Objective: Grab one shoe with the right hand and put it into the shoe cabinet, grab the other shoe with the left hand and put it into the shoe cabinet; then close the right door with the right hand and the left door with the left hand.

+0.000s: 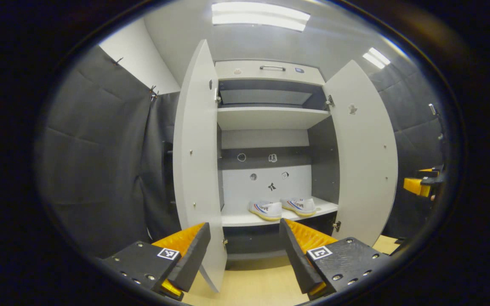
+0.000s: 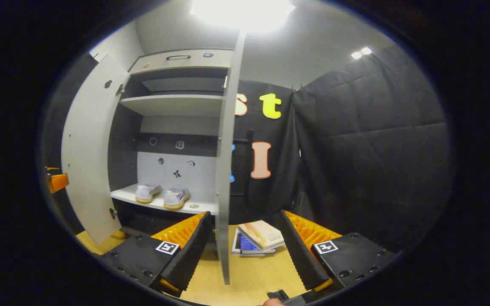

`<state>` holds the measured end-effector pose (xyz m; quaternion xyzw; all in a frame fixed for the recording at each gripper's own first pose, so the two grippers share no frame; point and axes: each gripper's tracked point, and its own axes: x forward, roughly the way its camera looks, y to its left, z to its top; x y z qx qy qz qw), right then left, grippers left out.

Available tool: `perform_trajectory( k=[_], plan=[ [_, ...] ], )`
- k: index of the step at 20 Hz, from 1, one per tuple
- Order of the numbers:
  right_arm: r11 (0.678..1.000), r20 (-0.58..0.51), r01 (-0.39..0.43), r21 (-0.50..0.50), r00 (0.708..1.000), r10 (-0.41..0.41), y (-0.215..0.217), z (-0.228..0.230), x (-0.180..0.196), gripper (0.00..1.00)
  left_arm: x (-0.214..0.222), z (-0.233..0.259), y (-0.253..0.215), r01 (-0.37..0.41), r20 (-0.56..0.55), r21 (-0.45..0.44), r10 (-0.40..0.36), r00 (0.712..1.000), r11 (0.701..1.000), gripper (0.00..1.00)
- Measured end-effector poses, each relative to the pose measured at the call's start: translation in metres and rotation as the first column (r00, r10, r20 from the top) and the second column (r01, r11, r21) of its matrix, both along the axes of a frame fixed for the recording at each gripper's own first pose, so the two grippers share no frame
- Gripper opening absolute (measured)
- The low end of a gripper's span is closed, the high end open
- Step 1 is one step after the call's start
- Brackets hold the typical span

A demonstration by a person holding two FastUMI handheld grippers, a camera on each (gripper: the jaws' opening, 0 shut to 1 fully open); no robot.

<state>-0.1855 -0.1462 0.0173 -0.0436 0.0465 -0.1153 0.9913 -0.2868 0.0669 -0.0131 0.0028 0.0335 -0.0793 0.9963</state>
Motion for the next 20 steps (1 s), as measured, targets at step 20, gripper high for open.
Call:
perform_trajectory(
  k=[20],
  plan=[
    [0.996,-0.008,0.092,-0.022,0.996,-0.092,-0.005,0.000,0.054,0.90,-0.007,0.016,0.089,-0.200,0.020,-0.001,0.200,0.980,0.980,0.93]
  ],
)
